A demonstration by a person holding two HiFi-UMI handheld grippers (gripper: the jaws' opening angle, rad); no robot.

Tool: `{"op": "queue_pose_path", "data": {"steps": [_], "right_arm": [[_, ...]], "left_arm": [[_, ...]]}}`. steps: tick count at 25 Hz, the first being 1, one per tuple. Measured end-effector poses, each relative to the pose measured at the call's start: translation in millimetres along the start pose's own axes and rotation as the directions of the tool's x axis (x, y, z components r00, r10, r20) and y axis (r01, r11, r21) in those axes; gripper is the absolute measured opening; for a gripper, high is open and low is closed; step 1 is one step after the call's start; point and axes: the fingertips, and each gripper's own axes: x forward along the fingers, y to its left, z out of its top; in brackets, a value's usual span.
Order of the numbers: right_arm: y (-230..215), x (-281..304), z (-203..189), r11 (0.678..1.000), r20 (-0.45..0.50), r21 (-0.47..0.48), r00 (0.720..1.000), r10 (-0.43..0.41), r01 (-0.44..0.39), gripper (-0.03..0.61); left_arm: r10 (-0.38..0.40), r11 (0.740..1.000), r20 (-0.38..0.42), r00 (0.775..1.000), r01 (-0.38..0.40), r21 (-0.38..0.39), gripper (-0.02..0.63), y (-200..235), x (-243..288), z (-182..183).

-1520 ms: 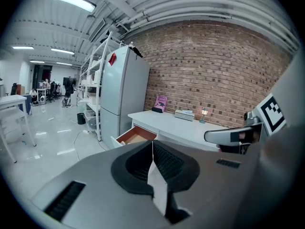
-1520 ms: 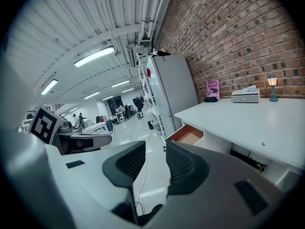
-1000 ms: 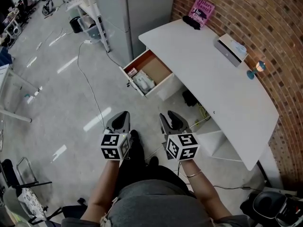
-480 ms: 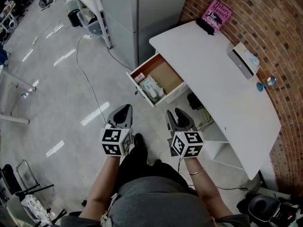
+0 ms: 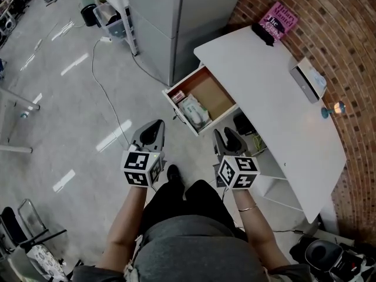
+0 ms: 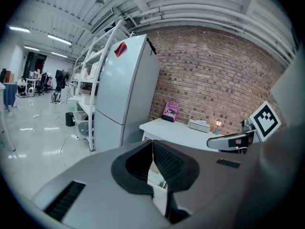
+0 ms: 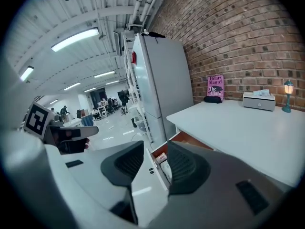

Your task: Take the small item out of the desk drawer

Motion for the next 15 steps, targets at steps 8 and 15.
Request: {"op": "queue_pose_path", "data": {"steps": [8, 15], "right_arm": [[2.0, 19.2, -6.4, 1.000, -0.046, -0.025, 0.999, -0.003, 0.002, 0.149], [0.9, 43.8, -13.1, 0.999, -0.086, -0.028, 0.996, 0.032, -0.034, 0.149]], "left_arm": [[0.011, 0.999, 0.002, 1.000, -0.011, -0.036, 0.024, 13.6, 1.7, -2.6], [0.031, 0.999, -0.018, 0.999, -0.032, -0.034, 0.025, 19.4, 9.5, -7.0]]}}
